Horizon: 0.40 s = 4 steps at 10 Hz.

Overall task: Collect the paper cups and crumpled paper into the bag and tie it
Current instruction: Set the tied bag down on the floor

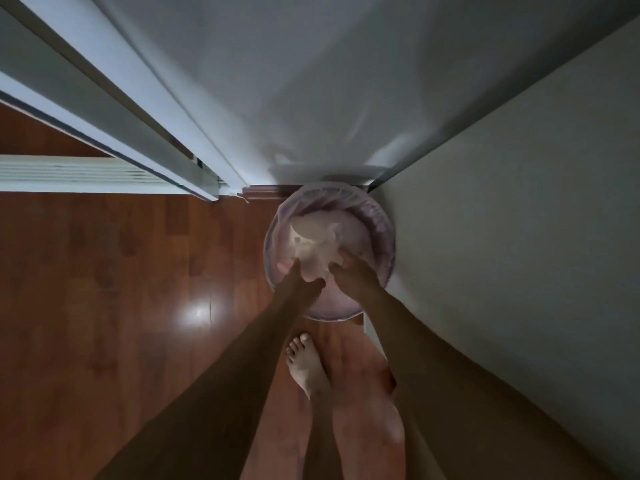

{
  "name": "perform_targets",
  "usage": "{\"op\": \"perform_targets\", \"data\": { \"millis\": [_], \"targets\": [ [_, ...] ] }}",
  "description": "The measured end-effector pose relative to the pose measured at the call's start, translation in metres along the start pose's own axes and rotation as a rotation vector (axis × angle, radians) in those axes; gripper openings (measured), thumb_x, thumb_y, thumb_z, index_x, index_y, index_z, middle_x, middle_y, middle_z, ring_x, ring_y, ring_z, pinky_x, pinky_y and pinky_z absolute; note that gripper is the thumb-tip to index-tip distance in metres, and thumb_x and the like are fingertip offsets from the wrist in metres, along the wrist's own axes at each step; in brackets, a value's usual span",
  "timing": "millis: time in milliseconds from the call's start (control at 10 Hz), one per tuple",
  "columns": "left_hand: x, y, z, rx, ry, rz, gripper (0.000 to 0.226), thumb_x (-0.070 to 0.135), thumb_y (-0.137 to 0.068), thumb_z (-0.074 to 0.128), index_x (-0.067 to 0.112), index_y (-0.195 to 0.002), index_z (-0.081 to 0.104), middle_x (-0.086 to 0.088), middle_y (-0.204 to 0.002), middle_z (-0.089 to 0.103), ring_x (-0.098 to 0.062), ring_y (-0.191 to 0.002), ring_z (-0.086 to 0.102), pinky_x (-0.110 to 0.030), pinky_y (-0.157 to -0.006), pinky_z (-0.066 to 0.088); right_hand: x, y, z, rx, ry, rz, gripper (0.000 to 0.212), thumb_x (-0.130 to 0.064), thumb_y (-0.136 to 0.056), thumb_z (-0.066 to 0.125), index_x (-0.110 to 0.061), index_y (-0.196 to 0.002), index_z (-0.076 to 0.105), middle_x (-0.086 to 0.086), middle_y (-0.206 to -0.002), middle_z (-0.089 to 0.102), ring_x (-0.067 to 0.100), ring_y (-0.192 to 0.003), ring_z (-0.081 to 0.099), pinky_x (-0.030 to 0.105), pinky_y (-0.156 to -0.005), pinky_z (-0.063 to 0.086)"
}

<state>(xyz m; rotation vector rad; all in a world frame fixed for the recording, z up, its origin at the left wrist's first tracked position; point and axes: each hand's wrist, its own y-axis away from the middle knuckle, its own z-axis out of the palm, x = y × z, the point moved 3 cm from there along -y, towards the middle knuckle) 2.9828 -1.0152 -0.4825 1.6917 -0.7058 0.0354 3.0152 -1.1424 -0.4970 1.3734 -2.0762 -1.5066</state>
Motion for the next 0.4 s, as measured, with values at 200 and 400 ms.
{"op": "perform_targets", "data": {
  "millis": [200, 400],
  "targets": [
    [-0.006, -0.016, 0.003, -0.006, -0.086, 0.005, 0.069, 0.021, -0.099, 0.056, 0.010, -0.154, 0.016, -0.015, -0.153, 0.035, -0.029, -0.134, 0.044, -0.029, -0.099, 0.038, 0.013, -0.016, 0.014, -0.108, 0.136, 0.018, 0.047, -0.023, -0.101, 0.044, -0.012, -0.146, 0.040, 0.011, -0.147, 0.045, 0.029, -0.136, 0.042, 0.035, -0.111, 0.031],
    [-0.016, -0.004, -0.001, -0.034, -0.235, 0.052, 0.066, 0.028, -0.098, 0.056, 0.010, -0.153, 0.025, -0.012, -0.155, 0.034, -0.026, -0.136, 0.042, -0.026, -0.103, 0.034, 0.007, -0.002, 0.006, -0.059, 0.267, -0.066, 0.039, -0.020, -0.102, 0.040, -0.007, -0.137, 0.053, 0.008, -0.148, 0.046, 0.024, -0.138, 0.040, 0.031, -0.110, 0.031]
  ]
}}
